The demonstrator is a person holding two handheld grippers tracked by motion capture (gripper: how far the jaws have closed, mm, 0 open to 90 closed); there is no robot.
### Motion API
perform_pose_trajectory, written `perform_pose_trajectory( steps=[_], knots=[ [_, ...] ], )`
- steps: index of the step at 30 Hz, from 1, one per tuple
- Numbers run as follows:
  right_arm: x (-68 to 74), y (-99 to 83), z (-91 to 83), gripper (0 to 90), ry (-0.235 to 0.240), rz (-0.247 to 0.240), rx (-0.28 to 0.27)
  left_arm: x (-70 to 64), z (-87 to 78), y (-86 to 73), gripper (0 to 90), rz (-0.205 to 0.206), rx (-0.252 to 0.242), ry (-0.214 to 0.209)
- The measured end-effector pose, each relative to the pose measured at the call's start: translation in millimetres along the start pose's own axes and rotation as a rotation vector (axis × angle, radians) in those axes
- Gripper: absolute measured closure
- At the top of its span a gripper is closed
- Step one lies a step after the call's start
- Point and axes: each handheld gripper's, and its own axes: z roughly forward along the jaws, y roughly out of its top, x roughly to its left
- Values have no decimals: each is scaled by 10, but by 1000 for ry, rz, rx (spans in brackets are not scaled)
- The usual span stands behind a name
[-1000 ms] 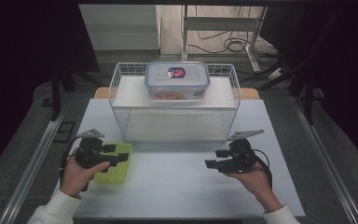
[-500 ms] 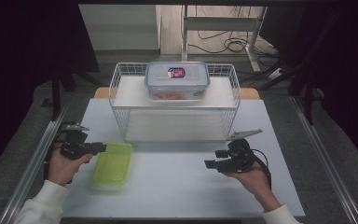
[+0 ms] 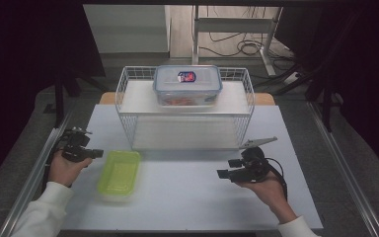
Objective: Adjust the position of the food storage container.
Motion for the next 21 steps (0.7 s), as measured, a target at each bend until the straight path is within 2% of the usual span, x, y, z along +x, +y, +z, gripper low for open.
perform_pose_trajectory(
  steps=[5, 11, 15, 16, 17, 21],
  knots=[
    [-2, -2, 1, 328, 1, 0, 1, -54, 113, 26, 900, 13, 28, -12],
    [-16, -5, -2, 329, -1, 6, 0, -153, 162, 43, 900, 34, 39, -62],
    [-5, 1, 9, 328, -1, 3, 4, -261, 221, 59, 900, 54, 42, -111],
    [-3, 2, 15, 329, 0, 1, 5, -261, 221, 59, 900, 54, 42, -111],
    [-2, 4, 20, 328, 0, 0, 7, -315, 255, 65, 900, 63, 45, -132],
    [-6, 3, 39, 328, -1, -3, 13, -449, 302, 70, 900, 83, 44, -158]
  ],
)
